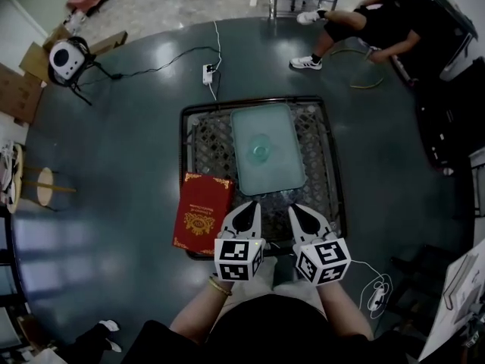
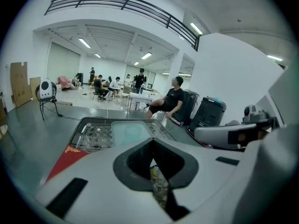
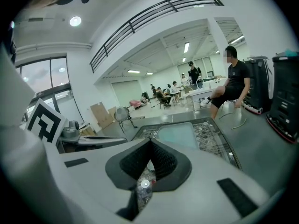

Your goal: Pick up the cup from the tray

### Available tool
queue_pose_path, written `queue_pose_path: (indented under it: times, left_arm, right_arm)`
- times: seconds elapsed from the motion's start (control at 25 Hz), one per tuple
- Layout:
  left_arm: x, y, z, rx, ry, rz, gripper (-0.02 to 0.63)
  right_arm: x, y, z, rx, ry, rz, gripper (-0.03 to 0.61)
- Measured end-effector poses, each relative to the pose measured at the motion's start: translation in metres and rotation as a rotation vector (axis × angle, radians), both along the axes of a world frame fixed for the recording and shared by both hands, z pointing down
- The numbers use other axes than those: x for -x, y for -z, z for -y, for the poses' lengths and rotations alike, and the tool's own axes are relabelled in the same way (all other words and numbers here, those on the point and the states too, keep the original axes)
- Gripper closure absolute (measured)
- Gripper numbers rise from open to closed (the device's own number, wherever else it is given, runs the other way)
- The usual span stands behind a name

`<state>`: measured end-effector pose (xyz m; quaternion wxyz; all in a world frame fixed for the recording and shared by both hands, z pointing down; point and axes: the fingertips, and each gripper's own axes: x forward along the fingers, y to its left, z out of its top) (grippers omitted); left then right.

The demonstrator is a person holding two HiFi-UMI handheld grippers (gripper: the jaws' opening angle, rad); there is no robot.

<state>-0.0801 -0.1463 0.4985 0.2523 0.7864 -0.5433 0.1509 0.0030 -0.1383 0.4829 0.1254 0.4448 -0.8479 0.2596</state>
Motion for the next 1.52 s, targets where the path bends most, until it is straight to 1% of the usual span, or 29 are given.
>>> queue_pose_path:
  times: [0.2, 0.4, 0.56, 0.6, 0.68, 0.8, 0.84, 0.96, 1.04, 1.16, 1.32, 1.52]
  left_arm:
    - [0.009, -0.018, 0.027, 0.028, 0.022, -0.007, 0.606]
    - [0.015, -0.037, 0.047, 0.046, 0.057, -0.023, 0.606]
    - [0.011, -0.054, 0.061, 0.048, 0.045, 0.0, 0.599]
    - [0.008, -0.058, 0.064, 0.048, 0.038, 0.007, 0.574]
    - [0.004, -0.068, 0.072, 0.053, 0.021, 0.022, 0.488]
    - [0.001, -0.082, 0.087, 0.059, 0.013, 0.05, 0.438]
    - [0.0, -0.087, 0.092, 0.062, 0.012, 0.056, 0.413]
    - [-0.004, -0.102, 0.107, 0.072, 0.0, 0.067, 0.365]
    - [-0.006, -0.112, 0.118, 0.076, -0.009, 0.092, 0.328]
    - [-0.003, -0.131, 0.134, 0.078, -0.007, 0.137, 0.292]
    - [0.001, -0.15, 0.152, 0.079, 0.011, 0.17, 0.254]
    - [0.0, -0.172, 0.173, 0.084, -0.006, 0.21, 0.225]
  right_arm:
    - [0.001, -0.008, 0.024, 0.019, -0.016, 0.0, 0.577]
    - [-0.001, -0.015, 0.035, 0.036, -0.03, 0.003, 0.577]
    - [0.001, -0.024, 0.036, 0.056, -0.03, 0.014, 0.577]
    - [0.002, -0.026, 0.035, 0.061, -0.03, 0.017, 0.577]
    - [0.002, -0.03, 0.035, 0.071, -0.03, 0.021, 0.577]
    - [0.002, -0.035, 0.035, 0.084, -0.034, 0.025, 0.577]
    - [0.001, -0.038, 0.036, 0.088, -0.036, 0.026, 0.577]
    - [-0.002, -0.043, 0.038, 0.096, -0.04, 0.031, 0.577]
    - [-0.003, -0.046, 0.041, 0.098, -0.045, 0.035, 0.577]
    - [-0.004, -0.053, 0.045, 0.108, -0.058, 0.047, 0.577]
    - [-0.005, -0.061, 0.047, 0.124, -0.069, 0.059, 0.577]
    - [-0.008, -0.07, 0.049, 0.135, -0.078, 0.062, 0.577]
